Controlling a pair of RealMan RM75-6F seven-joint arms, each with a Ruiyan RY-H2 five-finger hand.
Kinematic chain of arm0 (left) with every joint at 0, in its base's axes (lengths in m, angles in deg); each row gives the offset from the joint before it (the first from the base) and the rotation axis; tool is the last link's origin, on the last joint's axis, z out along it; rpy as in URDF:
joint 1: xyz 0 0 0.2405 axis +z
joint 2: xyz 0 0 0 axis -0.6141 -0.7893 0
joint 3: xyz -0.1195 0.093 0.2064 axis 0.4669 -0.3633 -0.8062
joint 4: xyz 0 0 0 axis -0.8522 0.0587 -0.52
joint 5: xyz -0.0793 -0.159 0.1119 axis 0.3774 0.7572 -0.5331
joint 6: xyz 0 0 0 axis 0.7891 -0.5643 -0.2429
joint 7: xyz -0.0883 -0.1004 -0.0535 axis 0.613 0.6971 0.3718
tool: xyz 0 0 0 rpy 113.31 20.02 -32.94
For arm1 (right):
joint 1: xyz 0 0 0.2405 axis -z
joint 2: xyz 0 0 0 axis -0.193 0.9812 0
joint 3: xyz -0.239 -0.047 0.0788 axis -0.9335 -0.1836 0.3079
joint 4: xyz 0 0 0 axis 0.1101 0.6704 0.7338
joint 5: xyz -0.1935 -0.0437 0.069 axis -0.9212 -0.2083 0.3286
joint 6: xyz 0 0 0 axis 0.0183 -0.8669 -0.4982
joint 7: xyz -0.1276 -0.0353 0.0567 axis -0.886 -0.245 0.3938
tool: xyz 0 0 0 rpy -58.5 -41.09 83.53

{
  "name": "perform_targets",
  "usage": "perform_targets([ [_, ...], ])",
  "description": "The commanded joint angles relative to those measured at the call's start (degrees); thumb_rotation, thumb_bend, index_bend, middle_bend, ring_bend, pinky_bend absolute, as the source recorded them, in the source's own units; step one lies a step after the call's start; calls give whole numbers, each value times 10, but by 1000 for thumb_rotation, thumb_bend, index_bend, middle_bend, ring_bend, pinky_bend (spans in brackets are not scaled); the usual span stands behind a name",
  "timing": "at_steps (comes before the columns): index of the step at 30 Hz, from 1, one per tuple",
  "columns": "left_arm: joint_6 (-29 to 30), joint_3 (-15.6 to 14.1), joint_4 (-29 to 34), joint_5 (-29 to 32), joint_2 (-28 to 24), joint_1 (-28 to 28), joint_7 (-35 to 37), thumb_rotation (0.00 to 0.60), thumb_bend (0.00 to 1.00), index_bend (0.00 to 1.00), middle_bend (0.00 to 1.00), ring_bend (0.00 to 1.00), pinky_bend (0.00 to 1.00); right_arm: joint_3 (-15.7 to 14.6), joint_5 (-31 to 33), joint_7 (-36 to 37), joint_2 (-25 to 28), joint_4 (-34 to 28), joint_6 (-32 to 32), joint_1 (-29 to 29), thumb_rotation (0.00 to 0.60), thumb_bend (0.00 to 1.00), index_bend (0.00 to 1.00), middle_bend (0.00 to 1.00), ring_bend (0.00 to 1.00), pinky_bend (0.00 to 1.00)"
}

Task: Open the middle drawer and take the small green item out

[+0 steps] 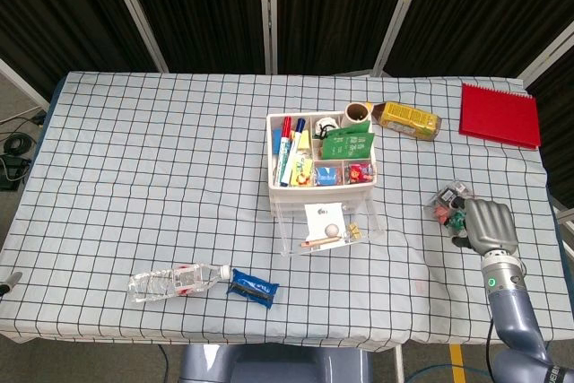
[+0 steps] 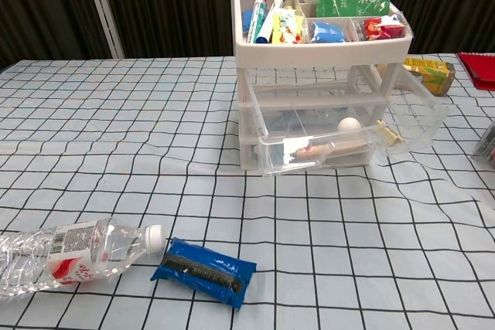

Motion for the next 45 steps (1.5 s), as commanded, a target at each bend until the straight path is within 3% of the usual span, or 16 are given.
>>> perform_targets([
  [1,0,0,0,-1,0,0,-1,600,72,0,0,0,0,-9,-4,13,-18,28,17,9,600,382,610,1000,1000,769],
  [9,2,0,0,-1,-1,1,1,600,73,0,0,0,0,-17,-3,26,-48,72,44,17,600,368,593,1000,1000,768],
  [13,1,0,0,-1,-1,0,2,600,73,0,0,0,0,-17,-3,33,-56,86,51,21,600,276,525,1000,1000,767],
  [24,0,0,0,0,1,0,-2,600,77,0,0,0,0,-4,-71,66,-52,91,-13,53,600,172,380,1000,1000,748],
  [29,1,-1,0,-1,2,0,-7,600,77,0,0,0,0,-6,-111,97,-37,81,-37,77,600,166,369,989,941,659],
  [32,1,-1,-1,-1,5,0,-12,600,77,0,0,0,0,-8,-172,138,-36,87,-81,104,600,163,366,837,805,512],
  [35,-3,-1,-6,1,12,-2,-23,600,76,0,0,0,0,-19,-239,170,-44,113,-126,132,600,159,349,604,608,378],
  [38,-7,-3,-9,1,21,-4,-41,600,77,0,0,0,0,-36,-299,199,-48,148,-154,155,600,156,252,289,296,246],
  [40,-6,-3,-14,2,29,-4,-52,600,77,0,0,0,0,-45,-337,232,-52,183,-168,168,600,153,177,132,120,176],
  [42,-7,-3,-18,5,34,-4,-58,600,77,0,0,0,0,-48,-356,244,-57,209,-177,175,600,152,133,32,22,90],
  [45,-14,-1,-29,15,43,-6,-67,600,77,0,0,0,0,-49,-381,255,-67,247,-192,184,600,141,91,0,0,2],
])
